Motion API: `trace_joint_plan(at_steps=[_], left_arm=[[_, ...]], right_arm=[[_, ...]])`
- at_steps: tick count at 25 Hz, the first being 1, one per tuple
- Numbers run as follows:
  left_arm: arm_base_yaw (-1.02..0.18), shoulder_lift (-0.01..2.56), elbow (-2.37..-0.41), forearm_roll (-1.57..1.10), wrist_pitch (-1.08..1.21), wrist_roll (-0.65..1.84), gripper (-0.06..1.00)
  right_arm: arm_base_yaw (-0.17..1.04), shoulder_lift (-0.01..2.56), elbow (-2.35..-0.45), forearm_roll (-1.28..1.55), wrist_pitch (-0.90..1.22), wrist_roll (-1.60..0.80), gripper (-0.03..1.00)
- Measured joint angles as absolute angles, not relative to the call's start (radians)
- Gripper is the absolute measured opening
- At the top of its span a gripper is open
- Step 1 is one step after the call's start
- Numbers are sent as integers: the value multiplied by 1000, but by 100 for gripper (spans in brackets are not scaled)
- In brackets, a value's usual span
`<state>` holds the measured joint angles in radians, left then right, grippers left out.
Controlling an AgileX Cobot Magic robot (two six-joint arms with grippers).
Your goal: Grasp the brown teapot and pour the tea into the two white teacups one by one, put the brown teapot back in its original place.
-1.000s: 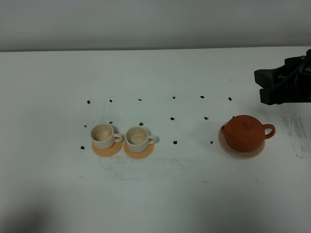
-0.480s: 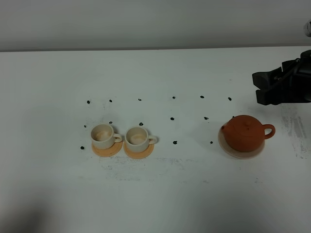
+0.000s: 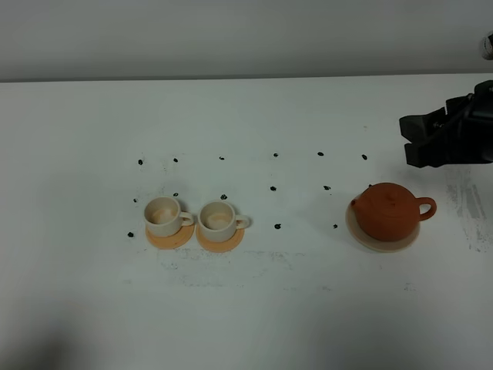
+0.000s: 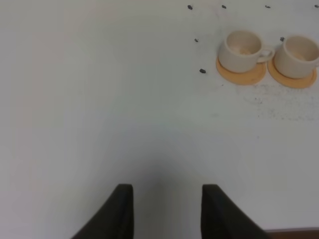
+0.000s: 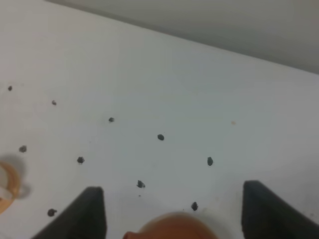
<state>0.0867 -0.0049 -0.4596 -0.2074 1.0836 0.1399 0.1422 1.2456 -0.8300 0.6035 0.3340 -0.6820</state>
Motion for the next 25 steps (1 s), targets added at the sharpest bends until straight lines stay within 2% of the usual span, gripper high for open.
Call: trace_joint_plan(at_steps=[13, 25], left_arm=[[87, -5, -460, -206, 1086, 140, 31], [87, -5, -460, -206, 1086, 141, 31]], right_arm=[[141, 1250, -830, 618, 331, -659, 56], [109, 1455, -835, 606, 172, -617, 56]])
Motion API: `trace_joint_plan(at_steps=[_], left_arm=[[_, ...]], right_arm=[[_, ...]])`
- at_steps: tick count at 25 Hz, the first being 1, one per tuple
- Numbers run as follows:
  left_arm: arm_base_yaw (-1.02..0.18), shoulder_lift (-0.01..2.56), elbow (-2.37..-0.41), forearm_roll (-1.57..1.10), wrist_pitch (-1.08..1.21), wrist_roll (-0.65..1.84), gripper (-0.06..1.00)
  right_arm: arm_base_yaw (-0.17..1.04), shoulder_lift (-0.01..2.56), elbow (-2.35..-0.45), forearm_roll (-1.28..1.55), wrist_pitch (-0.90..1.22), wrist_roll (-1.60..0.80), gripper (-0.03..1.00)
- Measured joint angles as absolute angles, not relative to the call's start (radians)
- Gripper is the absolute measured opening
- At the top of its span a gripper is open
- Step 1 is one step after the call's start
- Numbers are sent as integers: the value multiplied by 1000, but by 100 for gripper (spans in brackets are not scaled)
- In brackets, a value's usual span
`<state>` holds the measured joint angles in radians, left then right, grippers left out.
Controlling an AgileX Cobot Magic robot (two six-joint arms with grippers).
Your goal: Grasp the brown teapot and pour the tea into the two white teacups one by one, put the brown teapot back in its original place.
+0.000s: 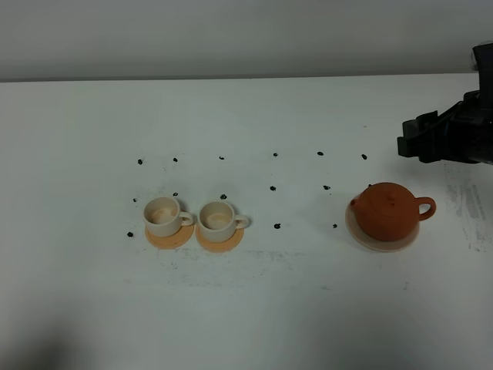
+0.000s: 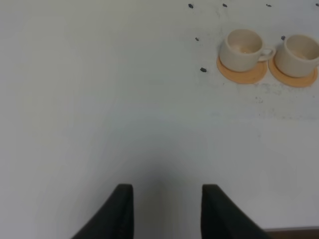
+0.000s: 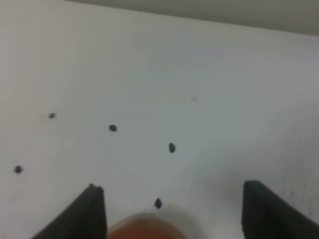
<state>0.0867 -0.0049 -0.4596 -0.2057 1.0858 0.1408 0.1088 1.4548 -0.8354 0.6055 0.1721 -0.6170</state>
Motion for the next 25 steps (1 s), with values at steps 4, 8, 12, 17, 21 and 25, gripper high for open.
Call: trace_joint_plan(at_steps=[4, 8, 12, 17, 21, 25], left_arm=[[87, -5, -460, -205, 1086, 141, 31], [87, -5, -460, -205, 1086, 141, 31], [87, -5, -460, -205, 1086, 141, 31], [87, -5, -460, -205, 1086, 141, 31], [87, -5, -460, -205, 1086, 141, 31], [87, -5, -460, -205, 1086, 141, 31]], right_arm=[[109, 1496, -857, 604, 133, -617, 56], [102, 1524, -860, 605, 85, -603, 56], [76, 1569, -880, 605, 77, -601, 56], [33, 1627, -914, 605, 100, -597, 56], [26, 1644, -920, 606, 107, -584, 56], [-3, 1644, -945, 603, 203, -565, 56]])
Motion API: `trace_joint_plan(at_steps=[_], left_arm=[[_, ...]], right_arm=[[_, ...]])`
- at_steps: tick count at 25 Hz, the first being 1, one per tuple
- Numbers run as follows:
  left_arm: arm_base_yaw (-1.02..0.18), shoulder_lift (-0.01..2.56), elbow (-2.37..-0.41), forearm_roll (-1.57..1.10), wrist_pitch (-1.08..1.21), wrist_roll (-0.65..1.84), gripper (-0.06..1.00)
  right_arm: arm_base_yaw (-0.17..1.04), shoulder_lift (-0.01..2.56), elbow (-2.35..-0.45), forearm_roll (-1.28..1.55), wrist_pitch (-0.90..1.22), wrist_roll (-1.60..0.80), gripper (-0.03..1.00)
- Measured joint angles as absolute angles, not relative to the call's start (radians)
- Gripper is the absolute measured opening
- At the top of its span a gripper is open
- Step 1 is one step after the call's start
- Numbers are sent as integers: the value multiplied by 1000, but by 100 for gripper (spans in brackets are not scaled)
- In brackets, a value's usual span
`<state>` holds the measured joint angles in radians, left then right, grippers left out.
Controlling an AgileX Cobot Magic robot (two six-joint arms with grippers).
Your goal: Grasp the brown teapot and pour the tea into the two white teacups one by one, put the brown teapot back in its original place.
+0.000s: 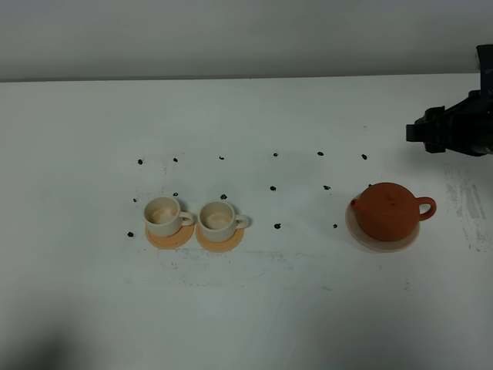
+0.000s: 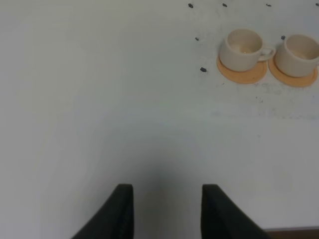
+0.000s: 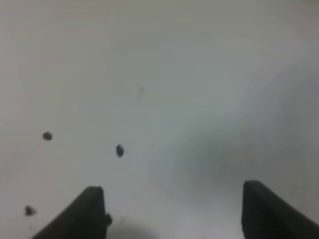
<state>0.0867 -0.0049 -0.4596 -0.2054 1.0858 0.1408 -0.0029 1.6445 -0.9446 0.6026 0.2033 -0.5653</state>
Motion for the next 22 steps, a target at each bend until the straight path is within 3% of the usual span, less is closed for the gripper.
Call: trace_joint_plan(at_steps=[6, 13, 22], left_arm=[[87, -5, -460, -205, 1086, 141, 31], [87, -5, -460, -205, 1087, 141, 31], [87, -5, -460, -205, 1087, 141, 31]], right_arm=[[-90, 1644, -969, 470, 325, -453, 56], [-100, 1633, -970, 305, 375, -324, 56], [-100, 1506, -829, 291, 223, -303, 56]])
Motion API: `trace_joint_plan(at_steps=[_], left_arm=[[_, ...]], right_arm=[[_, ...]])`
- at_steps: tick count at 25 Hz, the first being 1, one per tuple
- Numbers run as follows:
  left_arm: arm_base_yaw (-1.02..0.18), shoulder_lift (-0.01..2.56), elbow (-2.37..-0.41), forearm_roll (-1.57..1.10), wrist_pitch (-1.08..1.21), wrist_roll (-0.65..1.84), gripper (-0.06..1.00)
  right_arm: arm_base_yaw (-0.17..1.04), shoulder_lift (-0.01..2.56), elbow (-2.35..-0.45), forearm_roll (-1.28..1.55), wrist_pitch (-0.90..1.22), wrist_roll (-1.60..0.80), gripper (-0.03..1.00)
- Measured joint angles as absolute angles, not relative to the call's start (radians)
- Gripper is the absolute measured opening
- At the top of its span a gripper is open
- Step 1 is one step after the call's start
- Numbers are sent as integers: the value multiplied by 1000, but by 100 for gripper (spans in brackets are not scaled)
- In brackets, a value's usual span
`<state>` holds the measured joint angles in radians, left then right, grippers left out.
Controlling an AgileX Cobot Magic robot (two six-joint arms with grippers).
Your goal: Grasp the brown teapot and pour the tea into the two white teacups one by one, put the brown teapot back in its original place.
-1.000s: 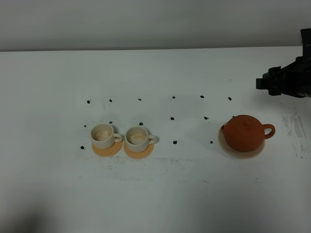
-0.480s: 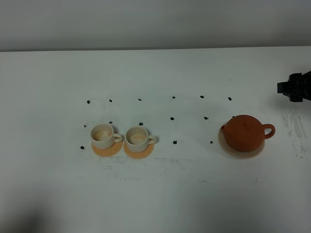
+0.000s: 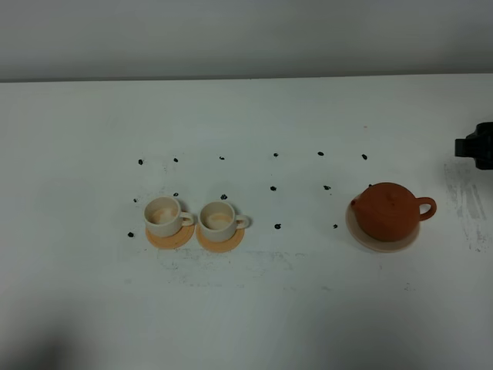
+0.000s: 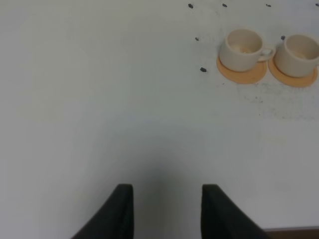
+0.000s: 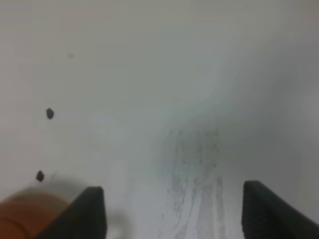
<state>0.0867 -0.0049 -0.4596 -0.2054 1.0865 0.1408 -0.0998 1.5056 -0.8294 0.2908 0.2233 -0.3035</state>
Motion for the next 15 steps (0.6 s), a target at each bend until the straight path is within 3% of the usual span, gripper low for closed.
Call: trace_joint_plan(at_steps=[15], left_arm=[[87, -5, -460, -205, 1087, 141, 31]], right_arm=[[-88, 1666, -826, 291, 136, -259, 56]])
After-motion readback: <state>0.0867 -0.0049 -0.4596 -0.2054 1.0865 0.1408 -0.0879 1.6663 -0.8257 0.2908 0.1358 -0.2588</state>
